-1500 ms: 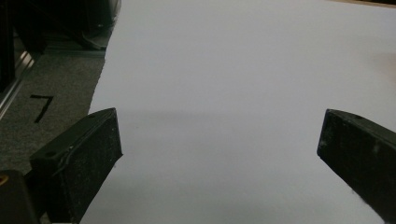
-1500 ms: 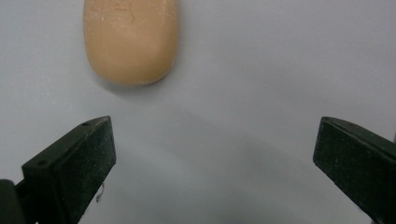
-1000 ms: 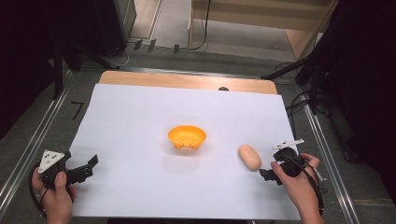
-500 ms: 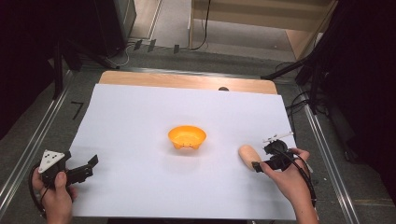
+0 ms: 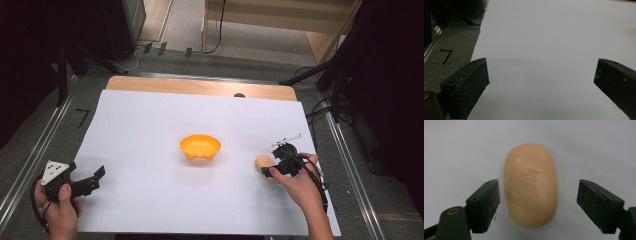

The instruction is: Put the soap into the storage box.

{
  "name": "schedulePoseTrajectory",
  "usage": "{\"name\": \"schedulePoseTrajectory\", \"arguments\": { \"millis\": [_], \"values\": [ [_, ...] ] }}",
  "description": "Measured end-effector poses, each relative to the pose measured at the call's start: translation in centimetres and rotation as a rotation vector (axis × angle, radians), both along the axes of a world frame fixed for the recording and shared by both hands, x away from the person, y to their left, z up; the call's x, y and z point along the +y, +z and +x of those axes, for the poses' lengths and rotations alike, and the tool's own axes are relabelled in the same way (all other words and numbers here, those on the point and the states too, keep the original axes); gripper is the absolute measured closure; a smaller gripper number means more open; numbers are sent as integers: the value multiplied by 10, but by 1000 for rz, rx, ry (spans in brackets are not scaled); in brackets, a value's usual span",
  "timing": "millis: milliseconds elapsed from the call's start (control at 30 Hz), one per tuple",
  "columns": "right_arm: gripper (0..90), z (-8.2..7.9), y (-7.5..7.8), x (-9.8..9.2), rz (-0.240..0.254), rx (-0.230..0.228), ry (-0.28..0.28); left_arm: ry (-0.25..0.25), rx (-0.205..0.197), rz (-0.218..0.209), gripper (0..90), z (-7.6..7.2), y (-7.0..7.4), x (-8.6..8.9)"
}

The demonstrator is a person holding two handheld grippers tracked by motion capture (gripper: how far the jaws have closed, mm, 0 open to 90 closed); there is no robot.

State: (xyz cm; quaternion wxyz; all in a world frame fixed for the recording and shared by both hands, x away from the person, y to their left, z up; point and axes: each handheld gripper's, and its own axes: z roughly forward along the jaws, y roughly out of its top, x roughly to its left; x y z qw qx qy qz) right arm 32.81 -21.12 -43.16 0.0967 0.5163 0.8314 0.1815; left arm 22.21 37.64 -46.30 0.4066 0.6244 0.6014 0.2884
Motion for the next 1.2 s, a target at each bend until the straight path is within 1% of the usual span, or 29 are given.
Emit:
{"name": "schedulePoseTrajectory", "arguments": {
  "millis": [33,67,100,133,233,267,333,400,667,800,967,1100,1133,1200],
  "values": [
    [221,2,-2,3,10,20,13,-1,0,0,1,0,0,0],
    [221,2,-2,3,10,20,13,-1,0,0,1,0,0,0],
    [240,3,-3,3,10,23,18,0,0,0,1,0,0,0],
    [253,4,-3,4,15,36,27,0,0,-1,2,0,0,0],
    [292,6,-4,7,20,51,38,-1,0,-1,1,0,0,0],
    [305,7,-4,8,7,47,43,-1,0,0,1,0,0,0],
    [322,9,-5,8,1,56,36,-1,1,0,1,0,0,0],
    [326,11,-5,7,-3,67,44,-1,0,-1,1,0,0,0],
    [320,15,-10,10,-19,79,52,-2,0,-1,2,0,0,0],
    [319,17,-12,11,-29,104,58,-2,0,-1,1,0,0,0],
    [325,21,-15,8,-7,130,60,-3,-3,-3,2,0,0,0],
    [329,22,-17,9,-9,148,52,-5,-5,-3,2,0,0,0],
    [329,23,-18,10,-18,147,58,-5,-5,-1,2,0,0,0],
    [328,23,-19,14,-56,154,61,-4,-4,0,2,0,0,0]
  ]
}}
